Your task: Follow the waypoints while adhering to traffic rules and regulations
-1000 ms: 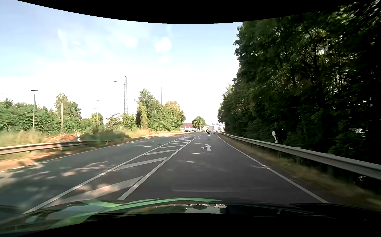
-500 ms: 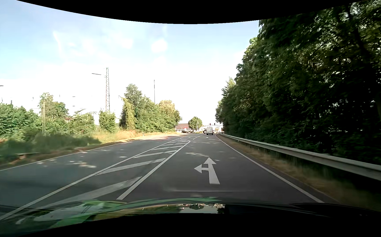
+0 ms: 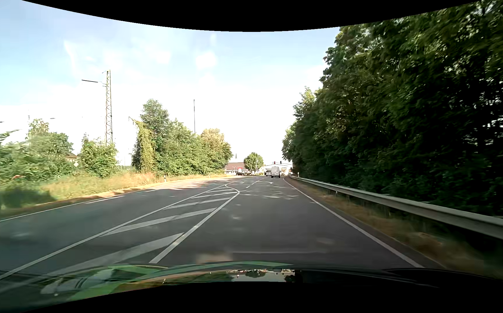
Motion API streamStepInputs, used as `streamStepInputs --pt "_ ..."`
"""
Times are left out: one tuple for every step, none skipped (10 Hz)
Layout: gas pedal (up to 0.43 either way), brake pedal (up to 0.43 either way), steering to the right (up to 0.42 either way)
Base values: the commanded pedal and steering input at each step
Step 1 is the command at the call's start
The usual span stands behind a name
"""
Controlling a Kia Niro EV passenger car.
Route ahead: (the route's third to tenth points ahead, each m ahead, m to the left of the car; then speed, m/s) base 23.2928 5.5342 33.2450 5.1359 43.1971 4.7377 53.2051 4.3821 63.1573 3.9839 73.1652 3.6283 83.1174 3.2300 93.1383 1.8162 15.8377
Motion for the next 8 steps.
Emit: streamStepInputs --pt "0.000 0.000 0.003" --pt "0.000 0.000 0.000" --pt "0.000 0.000 0.000" --pt "0.000 0.000 0.000" --pt "0.000 0.000 0.000" --pt "0.000 0.000 0.000" --pt "0.000 0.000 0.000" --pt "0.059 0.000 0.001"
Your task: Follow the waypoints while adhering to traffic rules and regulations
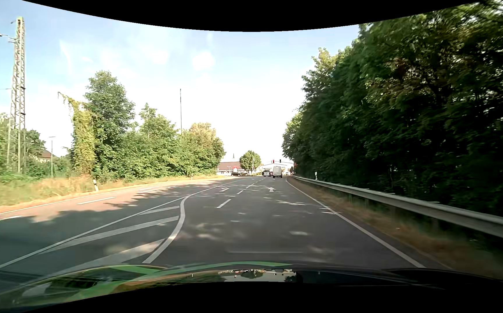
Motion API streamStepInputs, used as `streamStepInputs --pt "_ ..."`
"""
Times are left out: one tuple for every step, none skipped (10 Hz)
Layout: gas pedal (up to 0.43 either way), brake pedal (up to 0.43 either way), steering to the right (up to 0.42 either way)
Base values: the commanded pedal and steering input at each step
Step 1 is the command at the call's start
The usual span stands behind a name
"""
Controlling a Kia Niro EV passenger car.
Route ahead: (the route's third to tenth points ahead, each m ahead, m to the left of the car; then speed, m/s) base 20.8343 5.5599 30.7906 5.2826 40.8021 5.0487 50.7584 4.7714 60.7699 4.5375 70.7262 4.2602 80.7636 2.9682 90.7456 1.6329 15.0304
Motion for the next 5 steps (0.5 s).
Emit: streamStepInputs --pt "0.067 0.000 0.003" --pt "0.098 0.000 0.003" --pt "0.098 0.000 0.003" --pt "0.098 0.000 0.003" --pt "0.098 0.000 0.003"
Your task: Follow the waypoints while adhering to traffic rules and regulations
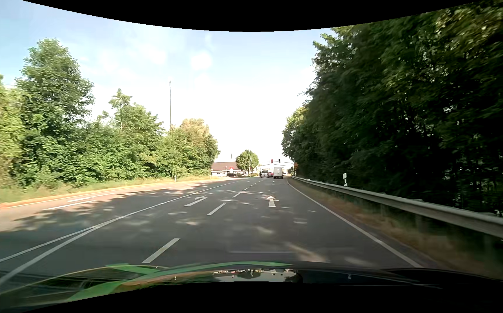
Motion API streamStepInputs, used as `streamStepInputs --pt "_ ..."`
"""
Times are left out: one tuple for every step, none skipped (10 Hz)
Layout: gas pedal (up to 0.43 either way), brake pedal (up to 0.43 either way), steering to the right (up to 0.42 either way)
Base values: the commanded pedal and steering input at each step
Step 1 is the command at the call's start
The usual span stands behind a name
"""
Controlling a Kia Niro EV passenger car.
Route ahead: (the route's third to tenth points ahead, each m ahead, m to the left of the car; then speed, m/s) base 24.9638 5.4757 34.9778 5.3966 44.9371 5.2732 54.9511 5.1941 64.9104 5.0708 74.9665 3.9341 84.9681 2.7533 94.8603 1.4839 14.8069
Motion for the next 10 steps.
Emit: streamStepInputs --pt "0.098 0.000 0.003" --pt "0.098 0.000 0.003" --pt "0.098 0.000 0.003" --pt "0.098 0.000 0.003" --pt "0.118 0.000 0.003" --pt "0.118 0.000 0.003" --pt "0.047 0.000 0.003" --pt "0.000 0.000 0.003" --pt "0.000 0.000 0.003" --pt "0.000 0.000 0.003"
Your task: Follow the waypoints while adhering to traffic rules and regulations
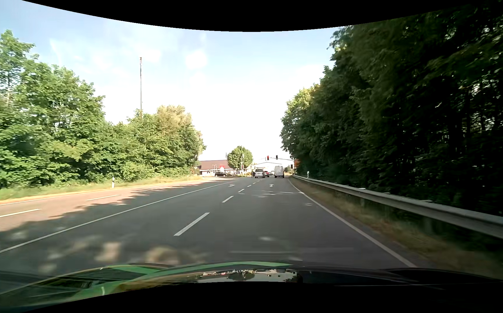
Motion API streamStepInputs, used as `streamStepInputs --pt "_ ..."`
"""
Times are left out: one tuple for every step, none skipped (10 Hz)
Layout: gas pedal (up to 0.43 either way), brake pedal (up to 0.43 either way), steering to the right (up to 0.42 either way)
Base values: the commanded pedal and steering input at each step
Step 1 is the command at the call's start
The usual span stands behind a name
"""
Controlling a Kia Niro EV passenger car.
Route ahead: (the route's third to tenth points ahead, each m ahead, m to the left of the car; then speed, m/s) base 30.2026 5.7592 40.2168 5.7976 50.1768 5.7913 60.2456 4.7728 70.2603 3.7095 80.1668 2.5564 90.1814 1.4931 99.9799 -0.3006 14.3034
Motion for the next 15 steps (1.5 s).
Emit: streamStepInputs --pt "0.000 0.000 0.003" --pt "0.000 0.000 0.003" --pt "0.000 0.000 0.004" --pt "0.000 0.000 0.004" --pt "0.000 0.000 0.005" --pt "0.000 0.000 0.005" --pt "0.000 0.000 0.006" --pt "0.000 0.000 0.008" --pt "0.020 0.000 0.009" --pt "0.028 0.000 0.009" --pt "0.039 0.000 0.009" --pt "0.067 0.000 0.007" --pt "0.087 0.000 0.006" --pt "0.087 0.000 0.006" --pt "0.098 0.000 0.006"
